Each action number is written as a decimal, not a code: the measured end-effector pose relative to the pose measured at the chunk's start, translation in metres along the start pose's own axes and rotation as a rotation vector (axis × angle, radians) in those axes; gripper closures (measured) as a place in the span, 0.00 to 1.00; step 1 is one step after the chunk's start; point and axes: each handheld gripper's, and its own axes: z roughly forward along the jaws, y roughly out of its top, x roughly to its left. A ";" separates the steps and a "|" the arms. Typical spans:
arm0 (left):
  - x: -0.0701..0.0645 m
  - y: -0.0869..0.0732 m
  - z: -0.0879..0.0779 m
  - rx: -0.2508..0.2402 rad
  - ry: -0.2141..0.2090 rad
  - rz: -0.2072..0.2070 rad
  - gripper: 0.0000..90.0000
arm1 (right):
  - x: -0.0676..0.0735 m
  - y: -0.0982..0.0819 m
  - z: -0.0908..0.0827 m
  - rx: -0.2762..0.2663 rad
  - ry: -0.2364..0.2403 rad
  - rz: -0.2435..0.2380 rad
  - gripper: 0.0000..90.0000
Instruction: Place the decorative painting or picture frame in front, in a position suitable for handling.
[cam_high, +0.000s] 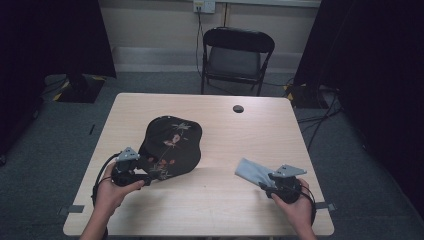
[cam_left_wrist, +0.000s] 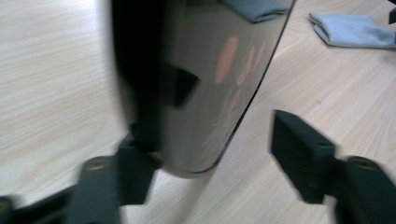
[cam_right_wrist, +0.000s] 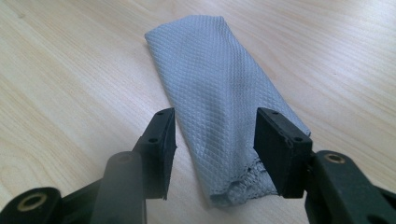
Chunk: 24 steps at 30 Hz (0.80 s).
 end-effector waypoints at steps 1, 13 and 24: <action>0.000 0.001 -0.001 -0.004 -0.004 0.001 0.45 | 0.000 0.000 0.000 0.002 -0.002 0.004 0.54; -0.015 0.001 -0.006 0.066 0.003 -0.012 0.76 | 0.000 0.002 -0.003 -0.007 -0.011 0.001 0.54; -0.022 0.017 -0.026 -0.004 -0.021 -0.013 0.59 | 0.003 0.003 -0.001 -0.005 -0.004 -0.010 0.54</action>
